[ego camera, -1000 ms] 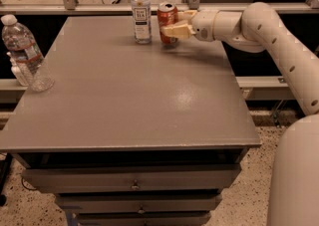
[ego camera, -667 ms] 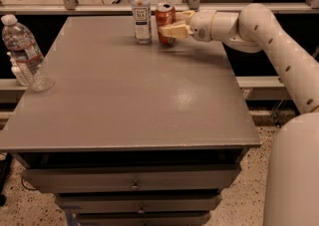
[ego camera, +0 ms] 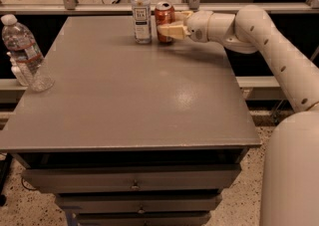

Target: Move coke can near blue plastic bottle

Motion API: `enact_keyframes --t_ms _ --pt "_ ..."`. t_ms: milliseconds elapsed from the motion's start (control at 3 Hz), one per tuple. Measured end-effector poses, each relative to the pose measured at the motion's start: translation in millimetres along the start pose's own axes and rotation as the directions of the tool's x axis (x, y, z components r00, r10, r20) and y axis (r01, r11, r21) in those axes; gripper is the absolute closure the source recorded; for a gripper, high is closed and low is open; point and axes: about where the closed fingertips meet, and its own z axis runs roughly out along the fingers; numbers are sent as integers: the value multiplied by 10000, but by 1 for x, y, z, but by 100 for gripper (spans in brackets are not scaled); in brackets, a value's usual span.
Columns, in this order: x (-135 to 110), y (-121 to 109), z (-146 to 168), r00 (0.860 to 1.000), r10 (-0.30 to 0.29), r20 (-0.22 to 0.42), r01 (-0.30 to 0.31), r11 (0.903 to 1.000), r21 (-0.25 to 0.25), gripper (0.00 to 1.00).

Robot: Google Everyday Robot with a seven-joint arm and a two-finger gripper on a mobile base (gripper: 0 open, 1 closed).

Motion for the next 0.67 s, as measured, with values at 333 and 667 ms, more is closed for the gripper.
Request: enact_keyframes --t_ms 333,667 --pt "4 2 1 10000 62 3 -62 10000 -17 0" --pt "7 6 -6 9999 138 -10 -138 9999 33 0"
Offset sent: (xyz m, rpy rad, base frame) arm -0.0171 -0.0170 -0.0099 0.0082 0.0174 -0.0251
